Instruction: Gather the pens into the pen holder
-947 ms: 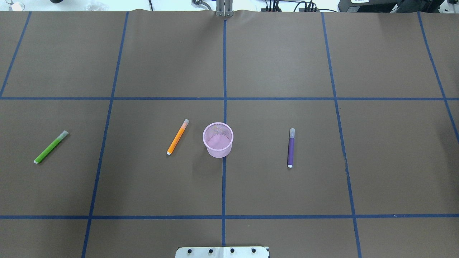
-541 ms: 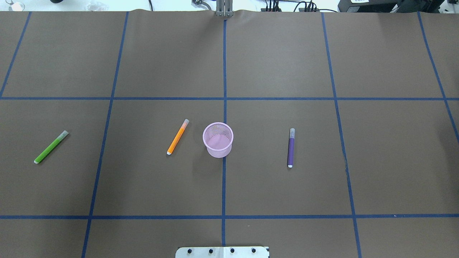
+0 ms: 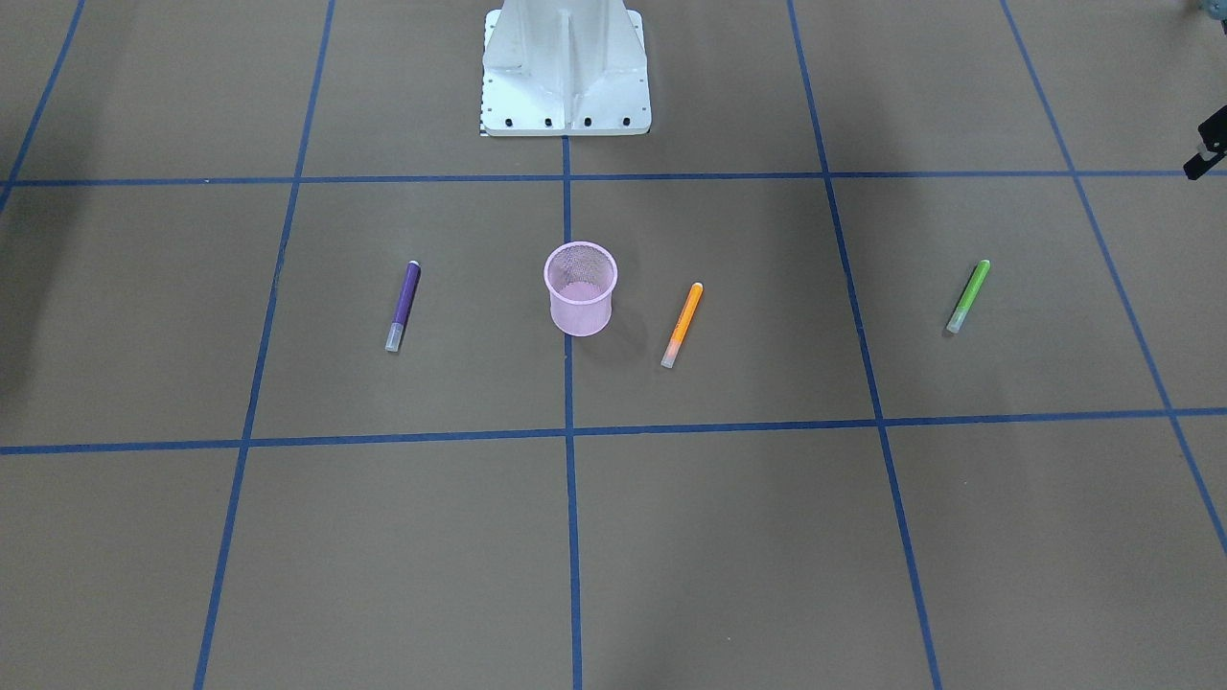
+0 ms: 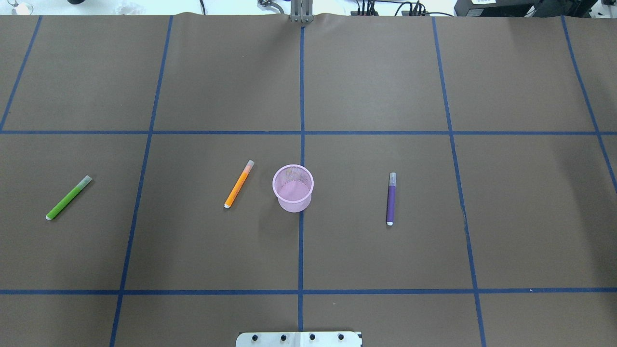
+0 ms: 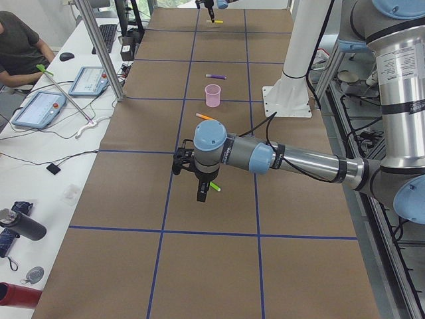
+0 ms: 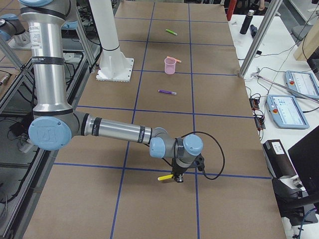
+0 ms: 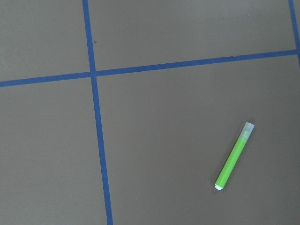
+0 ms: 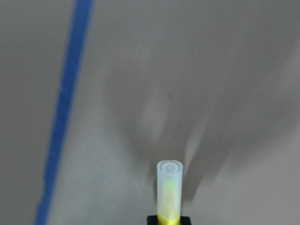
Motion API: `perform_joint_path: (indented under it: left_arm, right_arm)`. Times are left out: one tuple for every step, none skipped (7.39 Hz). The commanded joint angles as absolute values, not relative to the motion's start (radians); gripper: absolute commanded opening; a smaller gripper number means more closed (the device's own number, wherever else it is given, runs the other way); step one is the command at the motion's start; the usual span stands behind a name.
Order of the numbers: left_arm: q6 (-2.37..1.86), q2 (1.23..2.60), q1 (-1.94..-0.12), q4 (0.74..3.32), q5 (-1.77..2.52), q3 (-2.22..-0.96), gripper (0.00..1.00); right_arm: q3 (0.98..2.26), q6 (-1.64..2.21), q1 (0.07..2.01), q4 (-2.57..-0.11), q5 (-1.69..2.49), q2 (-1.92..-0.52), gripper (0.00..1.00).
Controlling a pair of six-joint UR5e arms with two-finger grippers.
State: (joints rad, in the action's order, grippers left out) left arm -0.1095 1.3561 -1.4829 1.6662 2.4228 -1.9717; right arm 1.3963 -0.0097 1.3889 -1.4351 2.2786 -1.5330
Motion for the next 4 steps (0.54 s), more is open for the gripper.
perform_joint_path:
  left_arm:
    - [-0.12,1.356,-1.482,1.706,2.424,-1.968,1.0]
    - [-0.126,1.359,-1.476,1.712,2.433,-1.971,1.0]
    - [-0.127,1.373,-1.445,1.745,2.459,-1.968,1.0]
    - [-0.156,1.385,-1.413,1.8,2.457,-1.967,1.0]
  right_arm:
    - [1.55,0.307,1.373,-1.332,2.337,-1.523,0.0]
    - [1.615,0.44,1.335,-1.312,2.376,-1.523,0.0]
    - [1.706,0.578,1.286,-1.312,2.376,-1.523,0.0]
    - [1.792,0.753,1.226,-1.31,2.364,-1.5,0.0]
